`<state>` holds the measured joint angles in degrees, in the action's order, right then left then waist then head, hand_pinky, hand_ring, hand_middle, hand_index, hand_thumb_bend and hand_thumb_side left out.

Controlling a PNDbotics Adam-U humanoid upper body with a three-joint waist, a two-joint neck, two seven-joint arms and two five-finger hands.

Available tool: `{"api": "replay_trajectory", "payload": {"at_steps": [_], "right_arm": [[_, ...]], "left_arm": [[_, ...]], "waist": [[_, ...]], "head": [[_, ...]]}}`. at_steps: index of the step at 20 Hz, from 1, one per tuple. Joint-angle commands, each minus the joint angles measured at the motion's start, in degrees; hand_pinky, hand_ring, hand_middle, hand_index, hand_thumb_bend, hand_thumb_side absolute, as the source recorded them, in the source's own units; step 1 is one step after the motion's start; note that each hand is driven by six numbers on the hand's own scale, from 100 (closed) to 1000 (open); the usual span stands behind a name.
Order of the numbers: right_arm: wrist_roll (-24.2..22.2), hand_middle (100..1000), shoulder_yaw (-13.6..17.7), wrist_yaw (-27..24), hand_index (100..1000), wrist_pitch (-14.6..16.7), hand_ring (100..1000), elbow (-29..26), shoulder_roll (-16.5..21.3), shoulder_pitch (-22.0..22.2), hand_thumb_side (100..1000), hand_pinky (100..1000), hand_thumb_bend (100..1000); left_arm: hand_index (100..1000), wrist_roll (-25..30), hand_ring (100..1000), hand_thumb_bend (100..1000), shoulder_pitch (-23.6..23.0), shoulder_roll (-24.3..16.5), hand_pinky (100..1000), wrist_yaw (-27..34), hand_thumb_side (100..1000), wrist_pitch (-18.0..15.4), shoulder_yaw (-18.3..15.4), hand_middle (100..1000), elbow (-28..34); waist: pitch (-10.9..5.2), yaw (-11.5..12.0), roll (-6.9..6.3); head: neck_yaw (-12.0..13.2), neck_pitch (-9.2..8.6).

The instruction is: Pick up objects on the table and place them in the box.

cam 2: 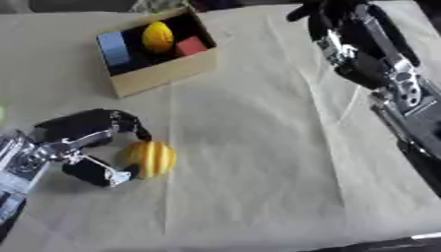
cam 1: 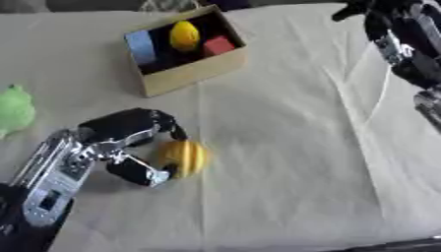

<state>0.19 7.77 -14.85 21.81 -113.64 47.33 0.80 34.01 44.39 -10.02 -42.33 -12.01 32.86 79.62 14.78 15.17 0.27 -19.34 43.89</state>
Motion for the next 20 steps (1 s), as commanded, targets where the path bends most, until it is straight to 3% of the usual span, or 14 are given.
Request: {"api": "replay_trajectory", "payload": {"at_steps": [1, 7, 10, 13, 14, 20], "right_arm": [[-0.43, 768, 0.67, -0.85, 887, 0.09, 727, -0.95, 0.91, -0.34, 632, 977, 100], [-0.94, 768, 0.51, -1.0, 888, 0.15, 725, -0.95, 0.63, -0.49, 633, 978, 100], [-1.05, 767, 0.38, -0.81, 888, -0.17, 724, -0.95, 0.3, -0.38, 636, 980, 100], [-1.03, 767, 0.37, -0.78, 890, -0.65, 724, -0.95, -0.05, -0.24, 638, 982, 100], [-1.01, 767, 0.39, -0.76, 891, -0.68, 724, -0.95, -0.12, -0.2, 638, 982, 100], [-1.12, 763, 0.35, -0.38, 896, -0.96, 727, -0.95, -0.69, 0.44, 638, 987, 100]], "left_arm": [[797, -0.75, 842, 328, 0.5, 0.29, 947, -2.12, 216, -0.72, -0.3, 681, -0.89], [803, -1.4, 839, 326, -0.02, 1.59, 944, -5.2, 248, -2.28, -0.41, 677, -4.04], [756, -1.91, 818, 253, -0.19, 1.92, 917, -5.59, 203, -2.45, -0.52, 646, -4.79], [690, -2.63, 781, 165, -0.37, 2.13, 864, -5.65, 100, -2.3, -0.52, 599, -5.17], [662, -2.8, 764, 101, -0.41, 2.16, 837, -5.53, 118, -2.26, -0.52, 575, -5.26], [590, -2.83, 708, 100, -0.28, 0.49, 766, 0.15, 243, -2.14, -0.74, 515, 0.02]], "waist": [[-1.01, -0.15, -0.67], [-0.91, -0.4, -0.63], [-0.85, -0.46, -0.66], [-0.78, -0.52, -0.67], [-0.77, -0.54, -0.66], [-0.93, -0.33, -0.71]], "head": [[0.13, 0.23], [0.18, 0.23], [0.13, 0.23], [0.17, 0.23], [0.18, 0.23], [-0.07, 0.23]]}}
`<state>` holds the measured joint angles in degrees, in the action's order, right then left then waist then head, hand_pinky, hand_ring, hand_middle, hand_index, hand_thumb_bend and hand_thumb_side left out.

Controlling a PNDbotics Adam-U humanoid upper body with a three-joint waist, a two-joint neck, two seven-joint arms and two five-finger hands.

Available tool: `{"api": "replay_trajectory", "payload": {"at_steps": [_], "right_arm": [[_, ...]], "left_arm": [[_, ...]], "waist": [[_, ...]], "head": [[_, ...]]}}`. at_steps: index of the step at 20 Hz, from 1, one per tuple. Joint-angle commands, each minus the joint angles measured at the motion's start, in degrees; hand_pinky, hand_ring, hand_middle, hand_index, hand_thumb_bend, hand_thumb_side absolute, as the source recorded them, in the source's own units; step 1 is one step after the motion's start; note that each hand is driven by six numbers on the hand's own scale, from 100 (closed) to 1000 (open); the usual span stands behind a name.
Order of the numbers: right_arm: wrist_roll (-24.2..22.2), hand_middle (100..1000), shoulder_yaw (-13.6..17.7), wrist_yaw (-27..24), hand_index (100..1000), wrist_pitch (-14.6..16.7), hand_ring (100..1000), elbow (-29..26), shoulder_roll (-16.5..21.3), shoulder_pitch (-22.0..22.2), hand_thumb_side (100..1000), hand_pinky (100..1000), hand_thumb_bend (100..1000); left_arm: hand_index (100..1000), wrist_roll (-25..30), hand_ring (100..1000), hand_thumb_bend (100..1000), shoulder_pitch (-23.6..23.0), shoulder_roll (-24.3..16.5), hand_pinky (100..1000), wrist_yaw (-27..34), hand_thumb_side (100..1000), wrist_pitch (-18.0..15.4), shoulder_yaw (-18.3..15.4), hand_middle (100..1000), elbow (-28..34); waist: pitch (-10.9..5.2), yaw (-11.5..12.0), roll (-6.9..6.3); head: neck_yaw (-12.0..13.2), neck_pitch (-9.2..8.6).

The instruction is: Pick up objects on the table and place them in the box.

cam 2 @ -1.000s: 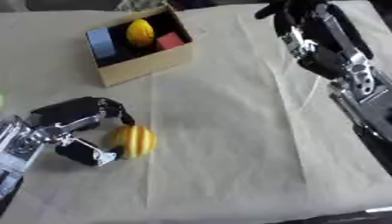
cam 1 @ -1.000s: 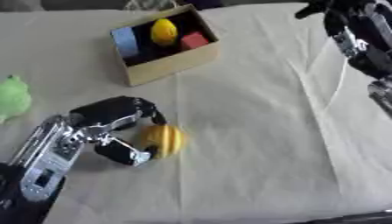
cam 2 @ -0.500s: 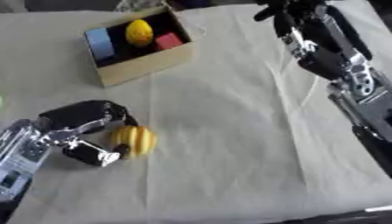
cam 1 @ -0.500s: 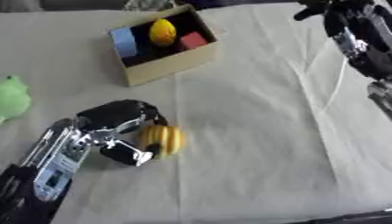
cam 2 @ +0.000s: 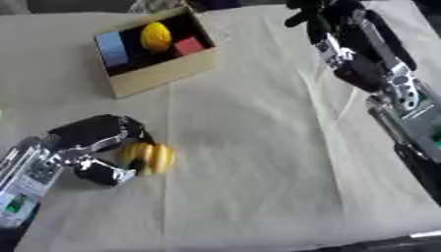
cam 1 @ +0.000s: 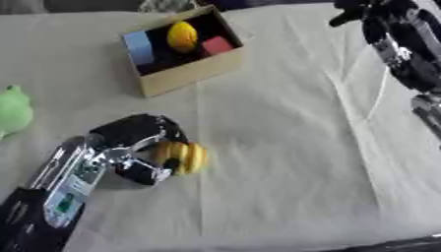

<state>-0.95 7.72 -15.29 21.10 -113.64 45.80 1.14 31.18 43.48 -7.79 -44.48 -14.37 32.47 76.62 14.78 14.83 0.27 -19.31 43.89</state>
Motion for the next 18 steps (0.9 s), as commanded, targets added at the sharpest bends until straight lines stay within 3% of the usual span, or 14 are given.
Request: {"api": "replay_trajectory", "payload": {"at_steps": [1, 10, 14, 18], "right_arm": [[0.04, 762, 0.45, 0.11, 897, -0.25, 727, -0.95, 0.75, 0.27, 638, 988, 100], [0.25, 760, 0.76, 0.0, 898, 1.02, 729, -0.95, 0.78, 0.74, 631, 985, 100], [-0.17, 760, 0.63, -1.02, 896, 1.92, 729, -0.95, 0.94, -0.63, 626, 981, 100], [-0.44, 762, 1.16, -3.8, 895, 3.71, 733, -0.95, 1.84, -3.38, 617, 974, 100]], "left_arm": [[582, 0.15, 699, 100, 0.73, -2.41, 759, 3.64, 268, 0.45, -0.5, 507, 4.75], [566, -2.33, 677, 100, 3.19, -9.62, 743, 14.05, 316, 6.05, -6.33, 488, 18.51], [568, -5.0, 675, 100, 6.9, -12.86, 744, 17.21, 345, 7.08, -8.94, 483, 18.12], [573, -6.93, 677, 100, 10.31, -15.58, 748, 21.58, 367, 5.73, -12.87, 483, 13.19]], "waist": [[-0.98, 0.07, -0.74], [-1.3, 0.17, -0.37], [-0.96, -1.13, 0.43], [0.08, -3.17, 0.9]], "head": [[-0.17, 0.23], [-0.53, 0.23], [0.32, 0.23], [2.64, 0.23]]}}
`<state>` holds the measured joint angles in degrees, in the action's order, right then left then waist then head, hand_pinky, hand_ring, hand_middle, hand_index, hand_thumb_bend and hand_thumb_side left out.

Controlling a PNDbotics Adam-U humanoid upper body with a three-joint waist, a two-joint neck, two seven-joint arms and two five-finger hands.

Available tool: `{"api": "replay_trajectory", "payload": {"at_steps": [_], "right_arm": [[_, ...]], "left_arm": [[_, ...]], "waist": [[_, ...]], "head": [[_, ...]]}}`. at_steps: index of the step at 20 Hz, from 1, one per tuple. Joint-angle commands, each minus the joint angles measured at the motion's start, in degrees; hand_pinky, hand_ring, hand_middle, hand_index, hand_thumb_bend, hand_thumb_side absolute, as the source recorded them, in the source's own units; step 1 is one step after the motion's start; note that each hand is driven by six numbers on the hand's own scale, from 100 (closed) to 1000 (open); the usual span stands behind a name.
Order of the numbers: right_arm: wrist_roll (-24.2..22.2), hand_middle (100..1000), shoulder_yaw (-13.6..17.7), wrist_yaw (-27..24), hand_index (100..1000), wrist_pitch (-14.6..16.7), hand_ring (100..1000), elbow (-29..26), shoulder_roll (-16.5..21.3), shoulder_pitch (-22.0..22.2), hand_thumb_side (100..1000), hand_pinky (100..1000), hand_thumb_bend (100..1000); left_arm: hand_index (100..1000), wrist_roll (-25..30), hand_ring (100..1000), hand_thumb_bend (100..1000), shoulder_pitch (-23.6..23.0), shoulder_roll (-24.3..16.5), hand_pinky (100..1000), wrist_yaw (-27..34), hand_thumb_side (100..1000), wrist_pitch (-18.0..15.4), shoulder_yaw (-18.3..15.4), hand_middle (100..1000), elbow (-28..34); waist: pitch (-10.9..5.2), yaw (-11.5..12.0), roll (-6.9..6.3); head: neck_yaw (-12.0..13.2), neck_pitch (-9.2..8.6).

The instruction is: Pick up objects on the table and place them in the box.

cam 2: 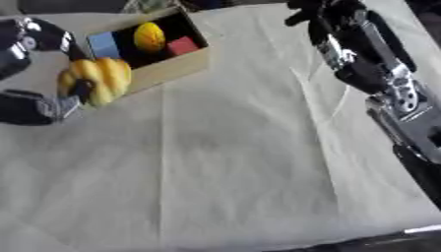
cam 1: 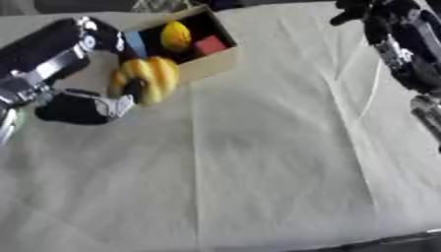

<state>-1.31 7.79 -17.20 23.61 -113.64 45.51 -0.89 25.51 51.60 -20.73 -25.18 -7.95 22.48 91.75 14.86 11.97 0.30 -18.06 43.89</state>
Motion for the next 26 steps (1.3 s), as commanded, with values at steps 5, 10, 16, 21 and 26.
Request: {"api": "replay_trajectory", "payload": {"at_steps": [5, 10, 16, 21, 26], "right_arm": [[0.21, 764, 2.56, -6.27, 892, 4.1, 737, -0.95, 3.82, -4.89, 617, 965, 100], [-1.09, 764, 2.24, -6.87, 889, 4.4, 736, -0.95, 3.63, -6.74, 616, 967, 100], [-1.56, 763, 2.38, -8.43, 887, 4.25, 737, -0.95, 3.68, -9.88, 618, 965, 100], [-2.03, 763, 2.46, -9.11, 887, 3.99, 736, -0.95, 3.44, -11.37, 618, 968, 100], [-2.96, 762, 1.95, -9.08, 886, 3.2, 734, -0.95, 2.6, -11.89, 620, 973, 100]], "left_arm": [[573, -1.54, 676, 100, 6.16, -3.87, 750, 5.44, 382, -4.6, -6.76, 478, -11.42], [577, -0.46, 684, 100, 10.23, -1.89, 756, 6.56, 397, -10.28, -8.57, 482, -20.19], [589, 0.23, 693, 100, 13.45, 1.49, 763, 5.69, 402, -15.37, -11.82, 485, -29.69], [607, 0.09, 704, 100, 14.48, 2.85, 765, 2.32, 388, -19.49, -12.9, 494, -35.6], [653, -4.54, 716, 100, 15.35, 3.62, 764, -5.13, 370, -21.68, -15.23, 507, -39.96]], "waist": [[1.66, -2.57, 0.68], [3.39, -4.26, 0.57], [5.4, -7.01, 0.38], [6.7, -9.0, -0.25], [7.32, -10.25, -0.5]], "head": [[6.47, 0.23], [9.3, 0.23], [12.29, 0.14], [13.45, -0.91], [13.9, -1.52]]}}
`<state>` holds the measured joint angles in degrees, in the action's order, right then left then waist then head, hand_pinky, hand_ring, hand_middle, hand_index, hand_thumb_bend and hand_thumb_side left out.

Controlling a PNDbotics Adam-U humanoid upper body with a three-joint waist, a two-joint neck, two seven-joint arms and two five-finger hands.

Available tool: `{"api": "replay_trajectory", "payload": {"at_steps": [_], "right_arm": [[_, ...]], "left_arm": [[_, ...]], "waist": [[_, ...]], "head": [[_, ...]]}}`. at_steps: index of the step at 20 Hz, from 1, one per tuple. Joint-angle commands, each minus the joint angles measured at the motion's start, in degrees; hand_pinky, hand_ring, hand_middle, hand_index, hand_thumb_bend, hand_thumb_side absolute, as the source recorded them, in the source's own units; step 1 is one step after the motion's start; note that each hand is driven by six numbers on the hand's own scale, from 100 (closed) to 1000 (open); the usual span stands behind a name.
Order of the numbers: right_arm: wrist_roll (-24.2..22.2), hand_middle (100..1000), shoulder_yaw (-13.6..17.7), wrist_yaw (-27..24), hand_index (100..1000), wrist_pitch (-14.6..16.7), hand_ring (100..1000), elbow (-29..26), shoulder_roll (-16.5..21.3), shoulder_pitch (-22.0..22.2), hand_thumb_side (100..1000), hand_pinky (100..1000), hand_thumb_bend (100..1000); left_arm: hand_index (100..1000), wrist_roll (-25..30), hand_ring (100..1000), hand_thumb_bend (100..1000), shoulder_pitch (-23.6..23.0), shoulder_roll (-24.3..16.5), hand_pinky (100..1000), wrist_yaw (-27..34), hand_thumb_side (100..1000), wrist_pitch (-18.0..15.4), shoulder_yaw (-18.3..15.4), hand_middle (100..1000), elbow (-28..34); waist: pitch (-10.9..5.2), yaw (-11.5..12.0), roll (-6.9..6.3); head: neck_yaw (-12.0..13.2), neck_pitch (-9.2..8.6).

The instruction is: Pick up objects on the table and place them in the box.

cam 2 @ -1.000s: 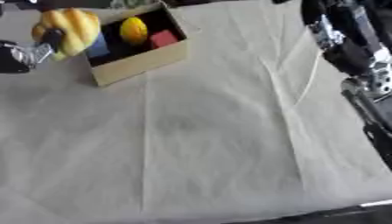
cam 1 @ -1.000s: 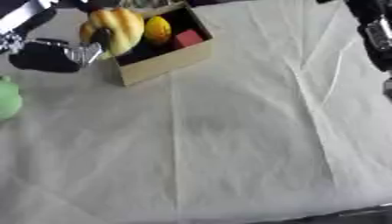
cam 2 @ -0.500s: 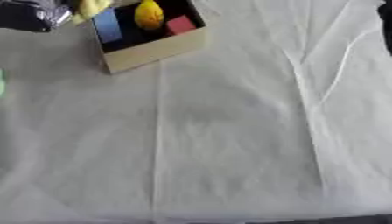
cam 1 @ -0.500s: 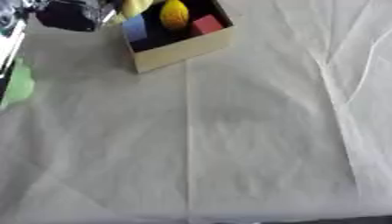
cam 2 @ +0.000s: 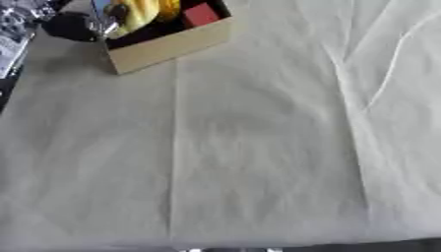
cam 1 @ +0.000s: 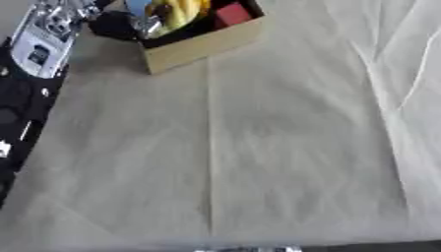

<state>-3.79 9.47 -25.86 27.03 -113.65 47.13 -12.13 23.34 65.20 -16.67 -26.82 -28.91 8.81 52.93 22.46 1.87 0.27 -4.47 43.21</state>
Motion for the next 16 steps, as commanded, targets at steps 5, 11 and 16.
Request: {"api": "replay_trajectory", "payload": {"at_steps": [5, 11, 16], "right_arm": [[-1.18, 762, -0.14, -0.14, 886, -1.13, 732, -0.95, 0.34, -0.66, 621, 977, 100], [-2.15, 761, -0.98, 0.75, 885, -2.49, 730, -0.95, -0.72, -0.46, 623, 983, 100], [-2.47, 760, -1.19, 1.36, 885, -2.86, 728, -0.95, -1.02, -0.14, 624, 984, 100]], "left_arm": [[695, -11.82, 725, 100, 2.16, 0.04, 761, -14.64, 261, 0.92, -3.53, 523, -4.17], [693, -18.01, 724, 100, 2.62, 0.73, 760, -19.51, 266, 0.65, -3.94, 518, -5.93], [933, -16.89, 875, 100, 2.72, 0.59, 873, -22.85, 456, 0.84, -3.81, 767, -6.62]], "waist": [[-0.05, -0.39, -0.6], [0.08, -0.52, -0.56], [0.01, -0.54, -0.71]], "head": [[0.42, -0.8], [0.46, -0.88], [0.29, -0.57]]}}
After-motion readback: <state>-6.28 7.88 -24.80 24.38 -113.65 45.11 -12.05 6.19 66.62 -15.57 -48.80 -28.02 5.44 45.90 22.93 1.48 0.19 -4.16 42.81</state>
